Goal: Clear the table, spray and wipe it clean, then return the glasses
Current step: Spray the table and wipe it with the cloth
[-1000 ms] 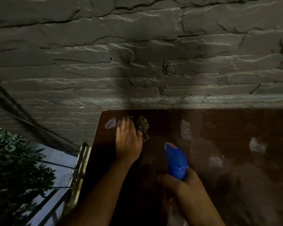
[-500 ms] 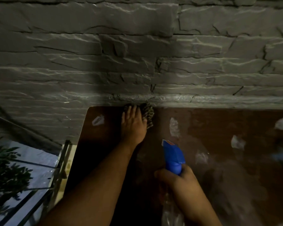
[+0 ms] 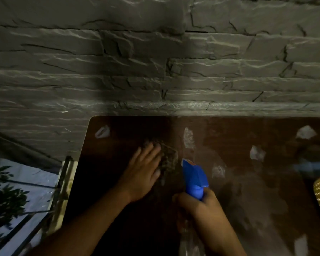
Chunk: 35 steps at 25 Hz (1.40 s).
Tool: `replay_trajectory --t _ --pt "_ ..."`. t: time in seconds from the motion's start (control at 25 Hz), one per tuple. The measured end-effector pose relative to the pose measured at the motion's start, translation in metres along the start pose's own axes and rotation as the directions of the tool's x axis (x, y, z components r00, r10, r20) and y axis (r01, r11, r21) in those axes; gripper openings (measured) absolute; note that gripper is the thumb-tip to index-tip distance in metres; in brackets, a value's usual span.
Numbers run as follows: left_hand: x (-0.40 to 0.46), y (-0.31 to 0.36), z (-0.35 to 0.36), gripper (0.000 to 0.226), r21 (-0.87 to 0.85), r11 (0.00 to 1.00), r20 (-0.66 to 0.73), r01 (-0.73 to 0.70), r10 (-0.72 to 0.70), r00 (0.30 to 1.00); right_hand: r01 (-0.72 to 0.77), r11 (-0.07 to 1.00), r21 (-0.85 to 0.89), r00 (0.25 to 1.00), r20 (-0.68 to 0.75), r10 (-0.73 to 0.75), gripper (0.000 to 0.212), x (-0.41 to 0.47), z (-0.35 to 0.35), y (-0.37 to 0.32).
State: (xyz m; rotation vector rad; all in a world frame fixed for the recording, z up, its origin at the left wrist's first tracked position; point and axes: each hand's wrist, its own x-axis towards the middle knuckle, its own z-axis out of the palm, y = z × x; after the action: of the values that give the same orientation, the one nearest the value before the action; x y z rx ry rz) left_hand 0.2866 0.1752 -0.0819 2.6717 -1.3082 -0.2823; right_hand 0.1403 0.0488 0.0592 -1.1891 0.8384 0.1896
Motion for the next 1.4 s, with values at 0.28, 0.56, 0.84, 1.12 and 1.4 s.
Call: replay_trajectory --t 0.28,0.56,0.84,1.12,1.4 --pt "0.068 -0.049 -0.028 0.059 -0.042 0.913 0.013 0.406 -0.405 0.914 0.018 1.000 0.004 1.000 0.014 -0.018 0.014 -0.001 0.001 0.008" --pt "-0.029 -0.002 0.002 0.060 -0.026 0.999 -0.081 -0.029 0.027 0.996 0.106 0.992 -0.073 0.994 -0.006 -0.107 0.009 -0.004 0.002 -0.002" --pt "0.002 0.024 -0.007 0.057 -0.011 0.988 0.086 0.152 -0.150 0.985 0.118 0.990 -0.074 0.991 -0.053 -0.122 0.009 -0.008 -0.005 0.009" --pt "-0.001 -0.064 -0.024 0.056 -0.108 0.917 0.010 0.384 -0.385 0.923 0.129 0.991 -0.044 0.991 -0.033 -0.131 0.011 -0.023 -0.009 0.015" --pt "-0.132 0.057 0.019 0.057 -0.026 0.995 0.027 -0.094 0.095 0.995 0.092 0.994 -0.062 0.996 -0.007 -0.092 0.011 -0.042 -0.016 0.040"
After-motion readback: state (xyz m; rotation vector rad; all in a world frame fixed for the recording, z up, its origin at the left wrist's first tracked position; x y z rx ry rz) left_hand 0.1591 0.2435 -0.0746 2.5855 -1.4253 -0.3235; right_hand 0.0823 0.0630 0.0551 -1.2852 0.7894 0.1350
